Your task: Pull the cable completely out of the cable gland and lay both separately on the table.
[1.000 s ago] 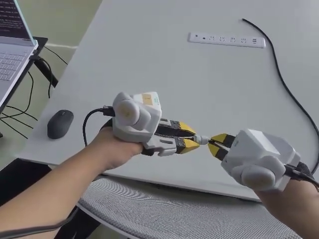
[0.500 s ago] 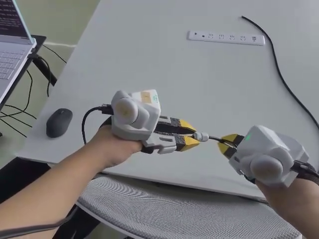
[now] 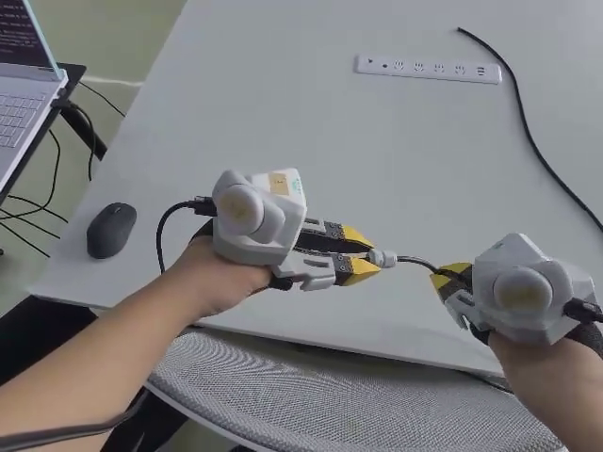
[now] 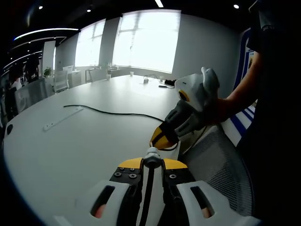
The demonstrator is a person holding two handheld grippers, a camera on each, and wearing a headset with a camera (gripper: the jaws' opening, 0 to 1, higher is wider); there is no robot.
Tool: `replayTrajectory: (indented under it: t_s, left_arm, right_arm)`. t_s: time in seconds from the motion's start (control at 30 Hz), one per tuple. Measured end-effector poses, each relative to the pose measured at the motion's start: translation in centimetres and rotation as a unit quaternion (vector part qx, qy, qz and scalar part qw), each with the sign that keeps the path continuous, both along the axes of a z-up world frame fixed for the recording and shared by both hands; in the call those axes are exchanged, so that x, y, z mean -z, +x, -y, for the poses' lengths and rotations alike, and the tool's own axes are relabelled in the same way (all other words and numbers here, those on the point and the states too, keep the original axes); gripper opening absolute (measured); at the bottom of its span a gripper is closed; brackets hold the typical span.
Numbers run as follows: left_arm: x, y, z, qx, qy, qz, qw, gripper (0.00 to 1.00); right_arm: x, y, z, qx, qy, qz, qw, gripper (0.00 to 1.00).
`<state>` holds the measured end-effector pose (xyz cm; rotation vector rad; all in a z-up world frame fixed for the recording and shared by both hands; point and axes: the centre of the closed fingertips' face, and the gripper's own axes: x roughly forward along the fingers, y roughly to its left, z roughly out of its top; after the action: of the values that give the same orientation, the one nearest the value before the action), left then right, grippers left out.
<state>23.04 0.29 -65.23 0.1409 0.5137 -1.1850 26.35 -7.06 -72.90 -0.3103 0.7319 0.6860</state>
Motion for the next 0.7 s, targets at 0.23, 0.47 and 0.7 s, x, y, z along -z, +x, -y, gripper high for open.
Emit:
replayTrajectory:
  t_s: [0.23,0.47,0.7]
  left_arm:
    - [0.13,0.10,-0.28,-0.002,0.001,0.000,1.0000,0.15]
    - [0.57,0.19,-0.65,-0.003,0.003,-0.002,1.0000,0.15]
    - [0.71,0.35,-0.76,-0.003,0.003,-0.006,1.0000,0.15]
  right_arm:
    - [0.59,0.23,0.41,0.038,0.021,-0.026,0.9987,0.00]
    - [0.62,-0.15,0.20,0.028,0.018,-0.022,0.9992,0.00]
    - [0.57,-0.26,0.20,0.021,0.019,-0.020,0.9994,0.00]
